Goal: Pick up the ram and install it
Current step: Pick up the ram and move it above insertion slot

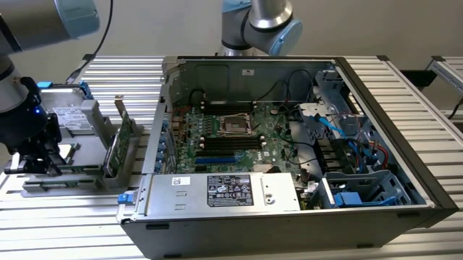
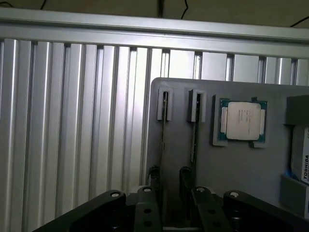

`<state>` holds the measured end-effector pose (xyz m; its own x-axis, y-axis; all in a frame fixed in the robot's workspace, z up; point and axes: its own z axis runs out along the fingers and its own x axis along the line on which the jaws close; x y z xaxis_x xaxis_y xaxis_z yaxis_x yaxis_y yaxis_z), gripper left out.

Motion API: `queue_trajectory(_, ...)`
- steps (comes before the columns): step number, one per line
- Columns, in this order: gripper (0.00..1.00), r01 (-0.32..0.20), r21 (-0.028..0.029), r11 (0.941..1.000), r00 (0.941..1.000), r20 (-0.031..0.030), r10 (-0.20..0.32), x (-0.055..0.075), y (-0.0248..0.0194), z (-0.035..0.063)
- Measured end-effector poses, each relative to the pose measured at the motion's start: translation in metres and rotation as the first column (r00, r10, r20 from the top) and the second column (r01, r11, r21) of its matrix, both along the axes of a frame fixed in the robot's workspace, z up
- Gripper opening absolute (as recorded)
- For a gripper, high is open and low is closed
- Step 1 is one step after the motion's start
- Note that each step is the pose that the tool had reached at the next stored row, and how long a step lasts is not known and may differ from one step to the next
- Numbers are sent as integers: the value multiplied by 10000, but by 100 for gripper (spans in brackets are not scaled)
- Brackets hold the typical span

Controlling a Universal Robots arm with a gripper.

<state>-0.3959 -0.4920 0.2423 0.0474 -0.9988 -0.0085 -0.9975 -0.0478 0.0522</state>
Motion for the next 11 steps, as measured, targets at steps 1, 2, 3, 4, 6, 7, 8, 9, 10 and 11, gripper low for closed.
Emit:
queue_trajectory(1, 31, 0, 0, 10000, 10000, 1, 0, 0, -1, -19)
queue_trajectory(2, 31, 0, 0, 10000, 10000, 0, 0, 0, -2, -35)
queue_trajectory(3, 31, 0, 0, 10000, 10000, 0, 0, 0, -3, -54)
queue_trajectory(4, 31, -1, 0, 10000, 10000, 0, 1, 0, -5, -72)
queue_trajectory(6, 31, -1, 0, 10000, 10000, 0, 1, 0, -8, -108)
queue_trajectory(7, 31, -1, 0, 10000, 10000, 0, 1, 0, -10, -128)
queue_trajectory(8, 31, -2, -1, 10000, 10000, -1, 2, 1, -14, -145)
queue_trajectory(9, 31, -2, -1, 10000, 10000, -1, 2, 0, -19, -163)
queue_trajectory(10, 31, -1, -1, 10000, 10000, -1, 1, 0, -23, -181)
queue_trajectory(11, 31, -2, 0, 10000, 10000, 0, 2, 0, -26, -199)
